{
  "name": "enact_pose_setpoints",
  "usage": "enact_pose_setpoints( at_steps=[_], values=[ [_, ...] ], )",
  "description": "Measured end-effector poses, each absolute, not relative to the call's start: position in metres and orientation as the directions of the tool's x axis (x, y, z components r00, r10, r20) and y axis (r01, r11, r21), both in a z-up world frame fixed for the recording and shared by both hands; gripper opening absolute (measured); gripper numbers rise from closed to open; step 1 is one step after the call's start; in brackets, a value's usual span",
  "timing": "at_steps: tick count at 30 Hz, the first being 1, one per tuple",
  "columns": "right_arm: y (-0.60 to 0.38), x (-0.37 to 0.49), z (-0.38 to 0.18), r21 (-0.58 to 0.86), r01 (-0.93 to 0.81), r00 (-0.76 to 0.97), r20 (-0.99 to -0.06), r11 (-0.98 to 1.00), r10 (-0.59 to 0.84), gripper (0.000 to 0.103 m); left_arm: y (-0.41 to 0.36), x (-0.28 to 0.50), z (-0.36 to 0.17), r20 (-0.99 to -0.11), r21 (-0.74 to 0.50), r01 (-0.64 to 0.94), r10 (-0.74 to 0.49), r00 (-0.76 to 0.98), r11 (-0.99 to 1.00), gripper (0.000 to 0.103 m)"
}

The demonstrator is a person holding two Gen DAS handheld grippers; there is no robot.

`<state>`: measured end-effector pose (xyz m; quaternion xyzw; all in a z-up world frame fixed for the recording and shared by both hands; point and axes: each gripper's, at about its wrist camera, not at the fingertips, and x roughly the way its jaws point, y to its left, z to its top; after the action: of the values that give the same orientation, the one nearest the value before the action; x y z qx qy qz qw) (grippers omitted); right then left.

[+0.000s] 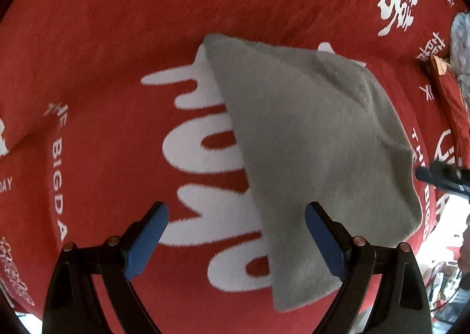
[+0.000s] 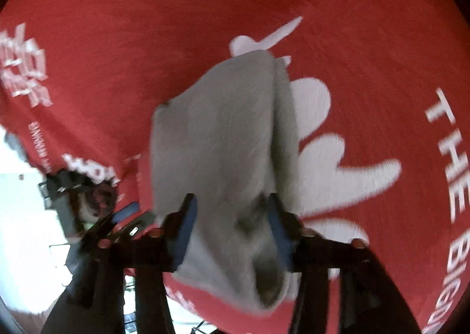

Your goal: Fold small clothes

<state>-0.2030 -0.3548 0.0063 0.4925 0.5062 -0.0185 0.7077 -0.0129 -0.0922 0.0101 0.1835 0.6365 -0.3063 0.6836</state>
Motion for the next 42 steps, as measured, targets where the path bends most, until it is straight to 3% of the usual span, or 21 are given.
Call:
enact_pose_setpoints(
  at_steps=[4, 5, 6, 7, 11, 16, 22, 23, 24, 26, 28, 29, 30, 31, 36, 42],
  values=[
    [-0.328, -0.208, -0.001, 0.615, 0.522, 0.378, -0.788, 0.591, 0.486, 0.055, -0.083, -0.029, 0.006, -0.985, -0.151, 0.649, -0.171, -0.033, 0.746, 0.094],
    [-0.321, -0.206, -0.01, 0.563, 0.529, 0.312, -0.825, 0.635, 0.471, 0.049, -0.086, -0.034, 0.003, -0.985, -0.153, 0.65, -0.168, -0.039, 0.744, 0.094],
    [-0.317, -0.206, -0.019, 0.521, 0.542, 0.259, -0.85, 0.659, 0.459, 0.021, -0.087, -0.038, 0.002, -0.985, -0.152, 0.653, -0.167, -0.039, 0.742, 0.094],
    [-0.315, -0.208, -0.024, 0.527, 0.559, 0.253, -0.844, 0.64, 0.474, 0.006, -0.088, -0.043, 0.002, -0.986, -0.146, 0.656, -0.163, -0.035, 0.741, 0.094],
    [-0.313, -0.224, -0.007, 0.522, 0.551, 0.305, -0.852, 0.651, 0.425, 0.006, -0.085, -0.062, -0.017, -0.99, -0.131, 0.667, -0.126, -0.055, 0.733, 0.094],
    [-0.314, -0.247, -0.033, 0.521, 0.643, 0.274, -0.841, 0.561, 0.467, 0.005, -0.076, -0.071, -0.03, -0.991, -0.136, 0.631, -0.115, -0.074, 0.764, 0.096],
    [-0.334, -0.243, 0.004, 0.551, 0.639, 0.397, -0.834, 0.537, 0.384, 0.011, -0.078, -0.077, -0.026, -0.994, -0.104, 0.659, -0.094, -0.051, 0.745, 0.096],
    [-0.34, -0.24, 0.009, 0.557, 0.637, 0.414, -0.831, 0.533, 0.372, 0.021, -0.079, -0.078, -0.025, -0.995, -0.097, 0.663, -0.09, -0.045, 0.742, 0.096],
    [-0.347, -0.231, 0.012, 0.567, 0.631, 0.435, -0.823, 0.529, 0.365, 0.043, -0.079, -0.079, -0.025, -0.995, -0.094, 0.664, -0.088, -0.042, 0.742, 0.096],
    [-0.355, -0.213, 0.013, 0.57, 0.622, 0.445, -0.821, 0.536, 0.356, 0.058, -0.081, -0.082, -0.024, -0.996, -0.088, 0.661, -0.084, -0.037, 0.745, 0.096],
    [-0.362, -0.193, 0.006, 0.563, 0.61, 0.427, -0.826, 0.557, 0.367, 0.058, -0.081, -0.084, -0.022, -0.996, -0.086, 0.655, -0.082, -0.036, 0.751, 0.096],
    [-0.362, -0.183, -0.003, 0.533, 0.627, 0.385, -0.846, 0.569, 0.369, 0.053, -0.083, -0.084, -0.02, -0.996, -0.084, 0.654, -0.081, -0.035, 0.752, 0.096],
    [-0.366, -0.18, -0.007, 0.519, 0.638, 0.358, -0.854, 0.569, 0.377, 0.024, -0.082, -0.085, -0.017, -0.996, -0.08, 0.653, -0.081, -0.03, 0.753, 0.096],
    [-0.366, -0.175, -0.012, 0.514, 0.646, 0.339, -0.855, 0.564, 0.392, 0.016, -0.082, -0.085, -0.014, -0.996, -0.079, 0.653, -0.084, -0.023, 0.753, 0.096],
    [-0.349, -0.169, -0.009, 0.372, 0.598, 0.251, -0.928, 0.71, 0.274, 0.015, -0.083, -0.09, -0.013, -0.997, -0.058, 0.658, -0.078, 0.001, 0.75, 0.096],
    [-0.348, -0.174, -0.013, 0.36, 0.591, 0.248, -0.933, 0.722, 0.262, 0.017, -0.086, -0.096, -0.015, -0.998, -0.054, 0.655, -0.071, -0.001, 0.754, 0.096]
  ],
)
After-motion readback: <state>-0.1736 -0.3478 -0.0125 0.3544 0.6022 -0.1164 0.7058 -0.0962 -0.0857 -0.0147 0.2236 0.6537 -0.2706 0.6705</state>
